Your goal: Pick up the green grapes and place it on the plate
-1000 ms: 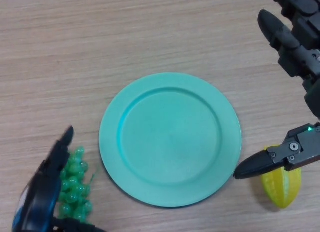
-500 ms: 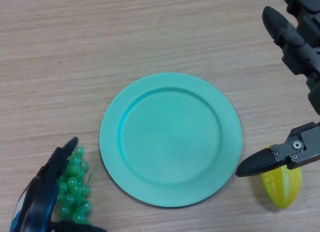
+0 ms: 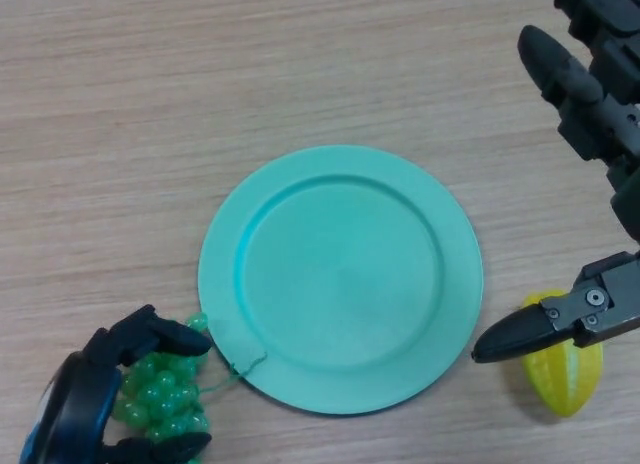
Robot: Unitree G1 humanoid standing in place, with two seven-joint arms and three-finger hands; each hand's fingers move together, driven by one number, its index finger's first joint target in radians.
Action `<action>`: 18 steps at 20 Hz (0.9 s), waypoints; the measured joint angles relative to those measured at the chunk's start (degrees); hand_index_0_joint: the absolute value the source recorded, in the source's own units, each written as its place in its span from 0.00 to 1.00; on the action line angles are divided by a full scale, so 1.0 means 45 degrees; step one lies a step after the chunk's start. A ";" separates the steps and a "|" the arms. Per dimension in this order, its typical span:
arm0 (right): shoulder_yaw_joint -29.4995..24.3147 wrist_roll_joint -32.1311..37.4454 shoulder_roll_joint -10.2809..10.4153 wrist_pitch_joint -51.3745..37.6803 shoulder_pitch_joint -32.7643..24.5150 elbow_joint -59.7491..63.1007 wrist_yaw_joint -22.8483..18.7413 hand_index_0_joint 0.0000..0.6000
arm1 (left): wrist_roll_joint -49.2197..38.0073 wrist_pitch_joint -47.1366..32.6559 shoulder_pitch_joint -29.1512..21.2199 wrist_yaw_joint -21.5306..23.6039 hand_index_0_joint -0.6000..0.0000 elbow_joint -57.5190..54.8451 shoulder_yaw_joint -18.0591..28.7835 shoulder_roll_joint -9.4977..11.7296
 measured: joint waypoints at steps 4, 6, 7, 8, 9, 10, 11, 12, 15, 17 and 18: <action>0.0000 0.0349 -0.0350 -0.0217 0.0041 0.0000 -0.0313 0.00 | -0.0551 -0.0730 0.0238 -0.0051 0.00 -0.1853 0.0480 -0.0194; 0.0000 0.0358 -0.0510 -0.0409 0.0135 0.0000 -0.0418 0.00 | -0.0501 -0.1255 0.0206 0.0012 0.00 -0.2552 0.0456 -0.0195; 0.0001 0.0360 -0.0548 -0.0550 0.0204 0.0001 -0.0540 0.00 | -0.0055 -0.1626 0.0046 0.0300 0.00 -0.2747 0.0407 -0.0195; 0.0001 0.0361 -0.0606 -0.0601 0.0201 0.0001 -0.0612 0.00 | 0.0429 -0.1627 -0.0240 0.0478 0.00 -0.2903 0.0394 -0.0195; 0.0002 0.0362 -0.0613 -0.0700 0.0202 -0.0001 -0.0640 0.00 | 0.0551 -0.1567 -0.0696 0.0615 0.00 -0.3279 0.0340 -0.0193; 0.0003 0.0363 -0.0621 -0.0704 0.0204 0.0000 -0.0670 0.00 | 0.0550 -0.1272 -0.1002 0.0615 0.00 -0.3785 0.0117 -0.0191; 0.0002 0.0493 -0.0642 -0.0706 0.0197 0.0000 -0.0783 0.00 | 0.0572 -0.0997 -0.1590 0.0626 0.00 -0.4468 -0.0426 -0.0186; 0.0004 0.0673 -0.0662 -0.0706 0.0181 0.0002 -0.0867 0.00 | 0.0848 -0.0846 -0.2087 0.0623 0.00 -0.4736 -0.0831 -0.0184; 0.0002 0.0817 -0.0812 -0.0747 0.0177 -0.0003 -0.0879 0.00 | 0.1742 0.0436 -0.3132 -0.0149 0.16 -0.4997 -0.2139 -0.0048; 0.0001 0.0817 -0.0811 -0.0774 0.0178 -0.0003 -0.0879 0.00 | 0.1524 0.1126 -0.3159 -0.0430 0.58 -0.5033 -0.2208 -0.0033; 0.0000 0.0816 -0.0810 -0.0777 0.0182 -0.0003 -0.0879 0.00 | 0.0932 0.1615 -0.3226 -0.0431 0.75 -0.5093 -0.2205 -0.0033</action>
